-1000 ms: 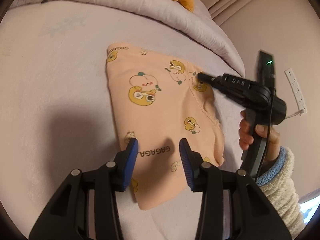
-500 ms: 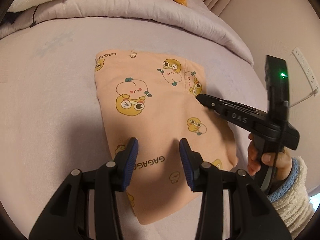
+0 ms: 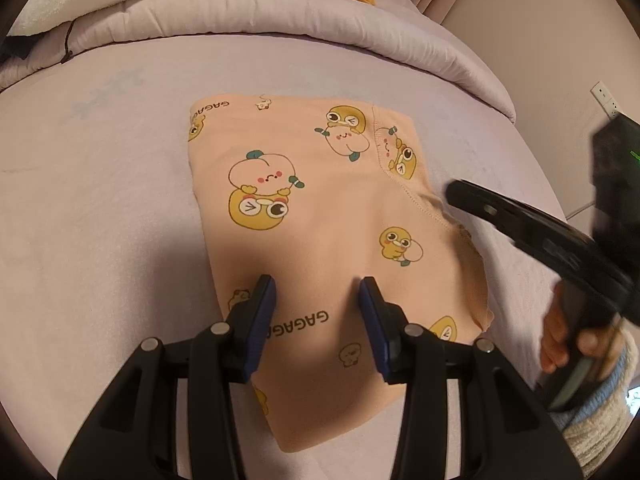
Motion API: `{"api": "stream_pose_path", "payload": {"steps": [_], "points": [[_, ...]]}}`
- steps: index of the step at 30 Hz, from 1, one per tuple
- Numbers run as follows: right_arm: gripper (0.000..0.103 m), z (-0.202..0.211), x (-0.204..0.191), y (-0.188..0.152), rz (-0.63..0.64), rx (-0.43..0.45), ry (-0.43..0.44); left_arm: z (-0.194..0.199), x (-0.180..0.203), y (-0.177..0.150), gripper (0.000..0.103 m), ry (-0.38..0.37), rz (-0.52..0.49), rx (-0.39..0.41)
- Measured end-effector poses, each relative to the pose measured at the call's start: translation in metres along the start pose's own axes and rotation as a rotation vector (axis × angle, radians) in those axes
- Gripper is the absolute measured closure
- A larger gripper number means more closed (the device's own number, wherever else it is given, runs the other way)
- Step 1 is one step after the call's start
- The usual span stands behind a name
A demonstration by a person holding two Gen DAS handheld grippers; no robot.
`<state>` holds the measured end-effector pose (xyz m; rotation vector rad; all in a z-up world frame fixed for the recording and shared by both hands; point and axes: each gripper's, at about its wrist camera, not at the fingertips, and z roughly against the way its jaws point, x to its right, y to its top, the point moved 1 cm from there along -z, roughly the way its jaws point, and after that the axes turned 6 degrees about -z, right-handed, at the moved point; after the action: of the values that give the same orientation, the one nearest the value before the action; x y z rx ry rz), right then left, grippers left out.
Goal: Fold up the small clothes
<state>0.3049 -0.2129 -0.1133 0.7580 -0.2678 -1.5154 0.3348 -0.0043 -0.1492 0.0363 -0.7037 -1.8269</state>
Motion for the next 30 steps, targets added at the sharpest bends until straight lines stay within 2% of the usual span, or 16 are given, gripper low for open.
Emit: {"api": "stream_pose_path", "payload": {"steps": [5,9,11,15,17,21,27,28,30], "points": [[0.090,0.029,-0.019,-0.021,0.095,0.042,0.050,-0.002,0.000,0.001,0.058,0.007,-0.007,0.000],[0.090,0.022,-0.034,-0.040,0.134,0.018,0.075,-0.003,0.001,0.001,0.057,0.007,-0.012,-0.001],[0.090,0.012,-0.036,-0.045,0.147,0.007,0.051,-0.003,0.000,0.002,0.057,0.003,-0.015,-0.001],[0.090,-0.009,-0.032,-0.050,0.139,-0.048,0.041,0.005,-0.006,0.007,0.058,-0.009,-0.001,0.004],[0.089,-0.008,-0.031,-0.052,0.147,-0.031,0.054,0.013,-0.012,0.012,0.058,0.010,0.009,0.025],[0.087,-0.005,-0.026,-0.057,0.100,0.000,0.102,0.023,-0.028,0.031,0.058,-0.014,0.073,0.065],[0.087,-0.004,-0.024,-0.064,0.081,0.034,0.130,0.003,-0.034,0.060,0.059,-0.048,0.100,0.076],[0.087,-0.004,-0.024,-0.063,0.080,0.034,0.135,-0.007,-0.037,0.065,0.062,-0.065,0.117,0.060],[0.087,-0.004,-0.022,-0.064,0.073,0.034,0.148,-0.022,-0.041,0.071,0.078,-0.062,0.137,0.037]]}}
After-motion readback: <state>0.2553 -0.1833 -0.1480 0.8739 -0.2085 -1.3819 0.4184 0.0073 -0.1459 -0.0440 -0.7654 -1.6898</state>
